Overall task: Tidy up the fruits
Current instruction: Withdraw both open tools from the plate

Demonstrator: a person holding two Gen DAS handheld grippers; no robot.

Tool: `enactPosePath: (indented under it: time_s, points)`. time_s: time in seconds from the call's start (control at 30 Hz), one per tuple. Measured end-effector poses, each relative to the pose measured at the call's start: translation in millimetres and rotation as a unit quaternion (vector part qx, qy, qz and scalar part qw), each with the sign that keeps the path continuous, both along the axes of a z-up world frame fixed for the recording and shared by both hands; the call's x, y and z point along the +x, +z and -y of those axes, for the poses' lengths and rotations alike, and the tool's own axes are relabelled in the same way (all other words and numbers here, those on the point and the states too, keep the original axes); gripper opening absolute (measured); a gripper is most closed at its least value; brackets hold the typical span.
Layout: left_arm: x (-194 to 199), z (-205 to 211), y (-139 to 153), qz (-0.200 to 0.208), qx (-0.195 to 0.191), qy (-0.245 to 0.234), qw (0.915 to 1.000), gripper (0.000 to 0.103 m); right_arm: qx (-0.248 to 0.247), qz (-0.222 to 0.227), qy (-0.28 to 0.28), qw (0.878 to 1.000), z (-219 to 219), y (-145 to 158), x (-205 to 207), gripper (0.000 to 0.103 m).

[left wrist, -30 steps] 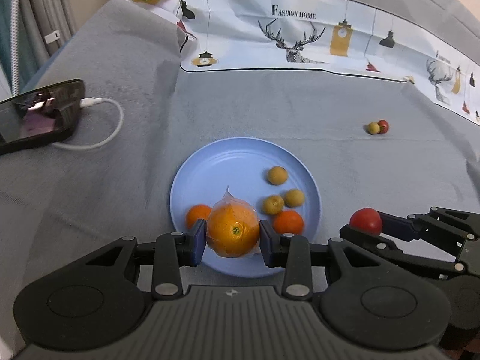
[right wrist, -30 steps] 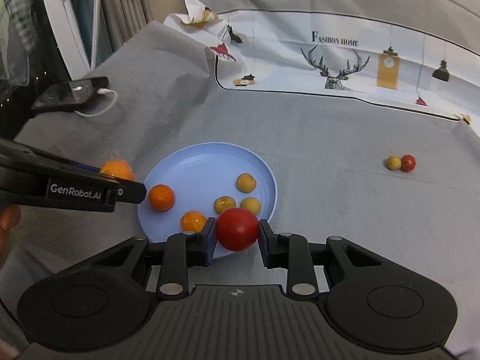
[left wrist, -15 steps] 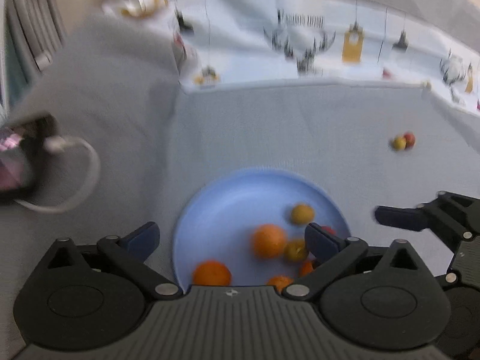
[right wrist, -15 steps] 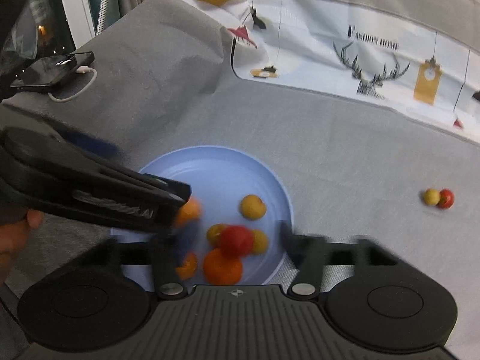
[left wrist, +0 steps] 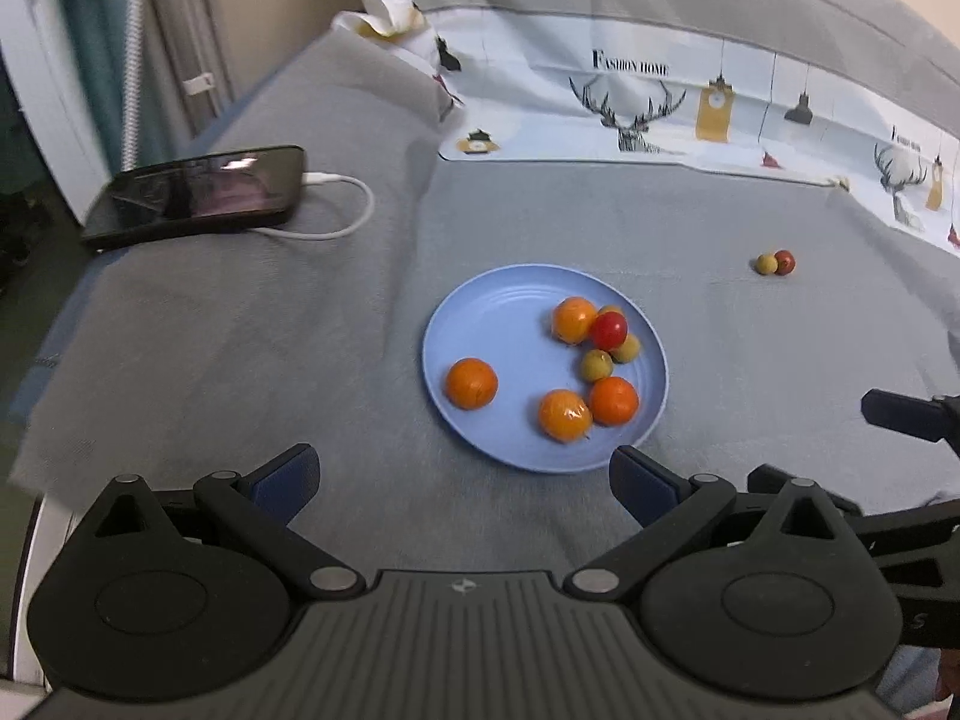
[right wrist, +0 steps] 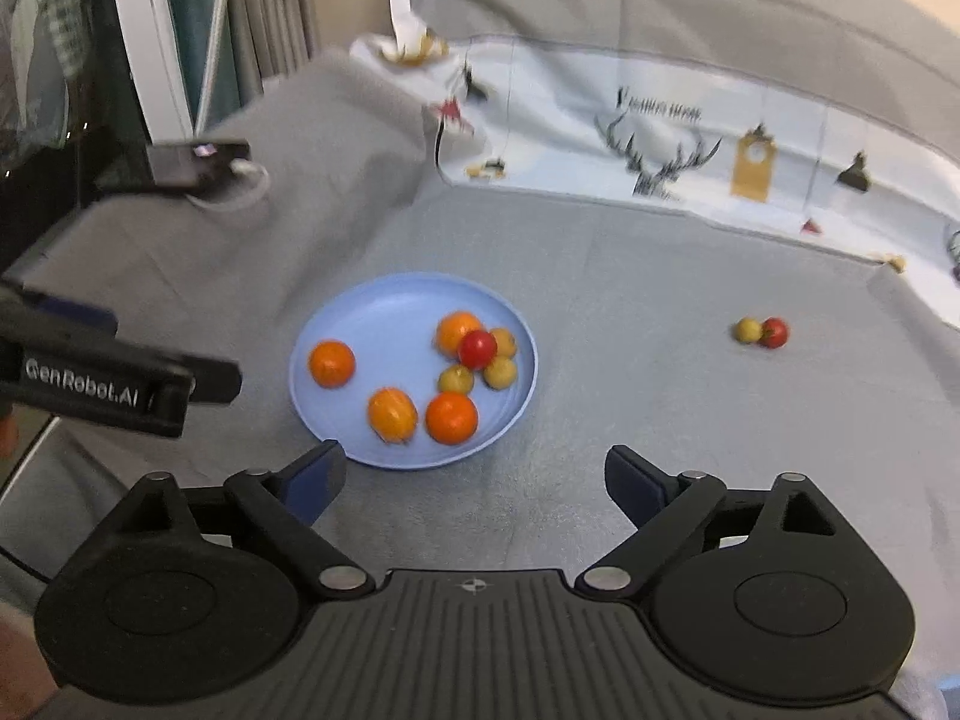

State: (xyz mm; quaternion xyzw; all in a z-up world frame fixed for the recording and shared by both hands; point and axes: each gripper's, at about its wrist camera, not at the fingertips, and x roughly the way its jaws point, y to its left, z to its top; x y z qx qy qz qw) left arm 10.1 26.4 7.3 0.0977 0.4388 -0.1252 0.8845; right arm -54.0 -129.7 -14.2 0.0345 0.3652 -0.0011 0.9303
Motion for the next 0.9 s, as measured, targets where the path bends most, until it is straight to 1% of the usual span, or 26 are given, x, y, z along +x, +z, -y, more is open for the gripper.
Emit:
enactPosePath:
  time_s: [0.2,0.5,0.73,0.9]
  points:
    - [-40.9,-11.3,22.6,0.034,-0.01,0.007,0.9993,0.103,-0.012,0.035,0.003,0.999,-11.3,24.9,-41.8,0.098]
    - [-79.6,-25.4,38.9,0.05,-0.034,0.012,0.9981,0.103,-0.043,0.079,0.005,0.996,-25.6,46.1,-88.8,0.1]
    - [-99.3,-27.8,51.4,0.072,-0.047,0.004,0.9963,0.103,-0.063,0.103,0.003,0.993,-32.3,56.3,-110.9,0.1]
    - [-108.7,-27.6,57.7,0.093,-0.048,-0.005,0.9945,0.103,-0.063,0.107,-0.011,0.992,-32.9,59.4,-112.2,0.1]
